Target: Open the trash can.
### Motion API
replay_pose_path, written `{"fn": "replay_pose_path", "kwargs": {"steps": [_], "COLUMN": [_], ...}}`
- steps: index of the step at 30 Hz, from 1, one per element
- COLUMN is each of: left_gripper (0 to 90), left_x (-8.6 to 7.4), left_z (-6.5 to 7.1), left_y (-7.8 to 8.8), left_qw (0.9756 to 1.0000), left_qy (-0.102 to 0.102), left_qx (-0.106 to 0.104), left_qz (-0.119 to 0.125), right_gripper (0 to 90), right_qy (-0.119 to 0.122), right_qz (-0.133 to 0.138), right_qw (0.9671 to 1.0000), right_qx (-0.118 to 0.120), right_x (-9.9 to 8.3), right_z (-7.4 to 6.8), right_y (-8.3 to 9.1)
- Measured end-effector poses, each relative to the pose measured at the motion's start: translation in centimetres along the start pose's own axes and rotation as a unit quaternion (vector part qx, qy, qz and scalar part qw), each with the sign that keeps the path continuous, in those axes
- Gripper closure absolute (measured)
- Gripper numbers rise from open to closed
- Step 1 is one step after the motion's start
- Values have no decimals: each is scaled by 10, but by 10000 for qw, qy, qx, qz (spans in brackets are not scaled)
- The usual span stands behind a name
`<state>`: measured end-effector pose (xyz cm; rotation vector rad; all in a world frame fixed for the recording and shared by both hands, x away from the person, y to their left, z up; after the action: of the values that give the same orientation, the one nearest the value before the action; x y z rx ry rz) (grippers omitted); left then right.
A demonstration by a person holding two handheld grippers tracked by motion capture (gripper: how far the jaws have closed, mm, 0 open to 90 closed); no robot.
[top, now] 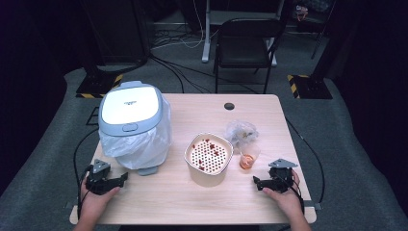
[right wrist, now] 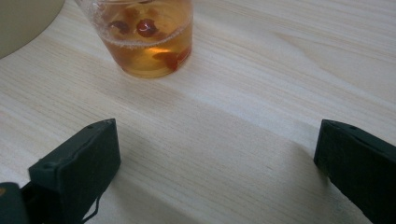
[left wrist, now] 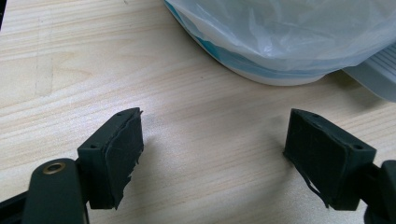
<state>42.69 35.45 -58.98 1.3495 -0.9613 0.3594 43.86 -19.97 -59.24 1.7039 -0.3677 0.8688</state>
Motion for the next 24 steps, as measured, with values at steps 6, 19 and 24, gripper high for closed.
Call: {"fn": "replay_pose_path", "kwargs": {"steps": [6, 19, 24], "left_gripper": [240, 364, 461], "left_x": [1, 0, 1], "left_z": [1, 3, 6], "left_y": [0, 5, 12], "left_qw": [10000, 10000, 9993], "left_qy": [0, 10, 295], "left_qx": [3, -55, -210], "left_qz": [38, 46, -87], "right_gripper": [0, 0, 0], "right_qy": [1, 12, 8], "right_qz": [-1, 0, -1], "right_qw": [10000, 10000, 10000], "right_qx": [1, 13, 5], "right_x": [0, 0, 0], "right_z": [0, 0, 0], "right_y": [0, 0, 0]}}
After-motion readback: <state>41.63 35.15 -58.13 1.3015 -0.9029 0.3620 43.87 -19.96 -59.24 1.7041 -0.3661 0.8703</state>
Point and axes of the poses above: each handheld gripper's, and its own axes: y roughly backward along the jaws, x roughly out of its top, z roughly to its right, the point moved 9 cm from there along -y, roughly forward along the jaws, and after that the axes turned 7 degrees about -y, right-handed, at the moved point
